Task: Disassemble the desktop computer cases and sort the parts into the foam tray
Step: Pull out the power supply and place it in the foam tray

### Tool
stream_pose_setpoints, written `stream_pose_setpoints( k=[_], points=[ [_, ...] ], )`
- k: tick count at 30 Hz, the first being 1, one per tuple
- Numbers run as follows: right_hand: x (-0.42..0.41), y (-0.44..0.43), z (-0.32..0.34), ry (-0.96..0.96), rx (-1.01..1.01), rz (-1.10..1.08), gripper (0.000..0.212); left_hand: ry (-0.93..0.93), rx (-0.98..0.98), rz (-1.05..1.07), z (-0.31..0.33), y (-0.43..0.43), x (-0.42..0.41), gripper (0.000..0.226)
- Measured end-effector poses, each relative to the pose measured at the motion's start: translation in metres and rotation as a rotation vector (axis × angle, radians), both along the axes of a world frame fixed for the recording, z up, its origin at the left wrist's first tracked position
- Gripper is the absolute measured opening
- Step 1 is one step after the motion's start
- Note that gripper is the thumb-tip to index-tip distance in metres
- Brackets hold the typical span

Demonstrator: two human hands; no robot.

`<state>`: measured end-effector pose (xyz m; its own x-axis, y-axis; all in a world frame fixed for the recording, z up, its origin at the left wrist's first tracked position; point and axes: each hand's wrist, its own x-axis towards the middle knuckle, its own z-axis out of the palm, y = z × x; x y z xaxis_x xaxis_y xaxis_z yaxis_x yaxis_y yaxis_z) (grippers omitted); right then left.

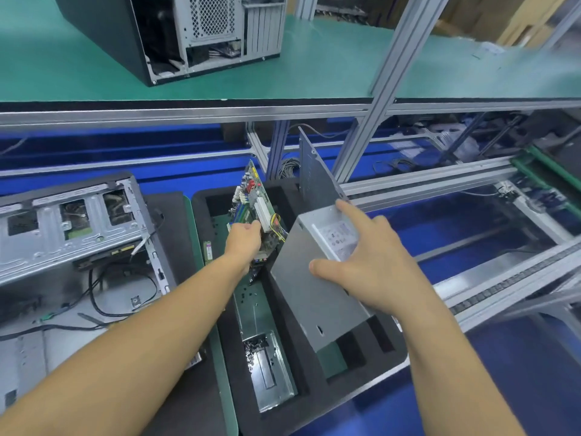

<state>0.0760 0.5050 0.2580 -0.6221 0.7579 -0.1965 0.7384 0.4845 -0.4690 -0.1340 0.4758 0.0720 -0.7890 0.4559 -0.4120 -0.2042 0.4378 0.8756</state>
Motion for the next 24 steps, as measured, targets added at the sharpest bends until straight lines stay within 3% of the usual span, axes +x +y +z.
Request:
stream_pose_setpoints(
  k=[3, 6, 8, 11, 14, 16, 20, 24],
  points=[
    [0.004, -0.010, -0.019, -0.067, -0.009, 0.032, 0.100, -0.158, -0.075, -0.054, 0.005, -0.016, 0.017, 0.023],
    [0.017, -0.015, -0.030, -0.135, -0.023, 0.056, 0.101, -0.484, -0.087, -0.283, 0.009, -0.027, 0.037, 0.054],
    [0.029, -0.016, -0.034, -0.171, -0.049, 0.077, 0.102, -0.714, 0.021, -0.391, 0.010, -0.026, 0.046, 0.068],
    [0.046, -0.016, -0.039, -0.196, -0.088, 0.119, 0.104, -0.836, 0.211, -0.340, 0.014, -0.020, 0.059, 0.042],
    [0.057, -0.016, -0.046, -0.210, -0.103, 0.142, 0.106, -0.761, 0.330, -0.342, 0.019, -0.019, 0.067, 0.009],
    [0.061, -0.015, -0.054, -0.202, -0.117, 0.123, 0.105, -0.683, 0.391, -0.436, 0.024, -0.022, 0.067, 0.008],
    [0.064, -0.008, -0.078, -0.114, -0.075, -0.007, 0.100, -0.278, 0.446, -0.582, 0.040, -0.021, 0.074, 0.010],
    [0.067, 0.009, -0.101, -0.110, 0.030, -0.097, 0.101, -0.115, 0.421, -0.681, 0.042, -0.016, 0.087, 0.023]
  ],
)
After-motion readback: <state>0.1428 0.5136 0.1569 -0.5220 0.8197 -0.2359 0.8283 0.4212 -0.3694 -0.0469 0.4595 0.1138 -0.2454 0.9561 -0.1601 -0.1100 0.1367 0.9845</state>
